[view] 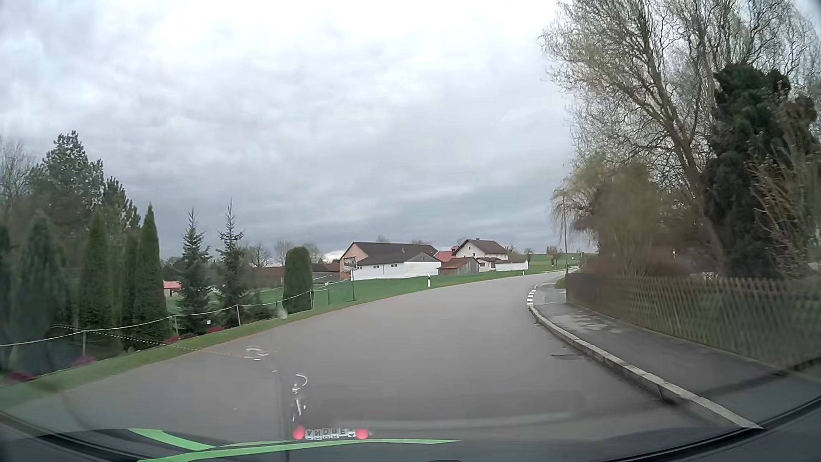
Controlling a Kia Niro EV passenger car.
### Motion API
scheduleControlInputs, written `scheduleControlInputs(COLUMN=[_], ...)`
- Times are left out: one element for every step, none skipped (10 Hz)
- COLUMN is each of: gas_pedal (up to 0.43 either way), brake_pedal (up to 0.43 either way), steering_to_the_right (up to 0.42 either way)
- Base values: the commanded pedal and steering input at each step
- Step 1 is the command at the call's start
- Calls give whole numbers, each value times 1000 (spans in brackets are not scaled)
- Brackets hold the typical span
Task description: Follow the waypoints while adhering to traffic rules and regulations
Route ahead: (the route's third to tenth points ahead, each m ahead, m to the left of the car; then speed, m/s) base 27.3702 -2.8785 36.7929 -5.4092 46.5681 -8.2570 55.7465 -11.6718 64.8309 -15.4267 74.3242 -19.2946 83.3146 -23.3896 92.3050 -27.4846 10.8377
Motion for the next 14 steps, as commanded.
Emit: scheduleControlInputs(gas_pedal=[157, 157, 157, 157, 157, 169, 169, 169, 169, 177, 177, 177, 177, 177], brake_pedal=[0, 0, 0, 0, 0, 0, 0, 0, 0, 0, 0, 0, 0, 0], steering_to_the_right=[36, 36, 36, 36, 36, 36, 36, 37, 37, 37, 37, 37, 37, 38])
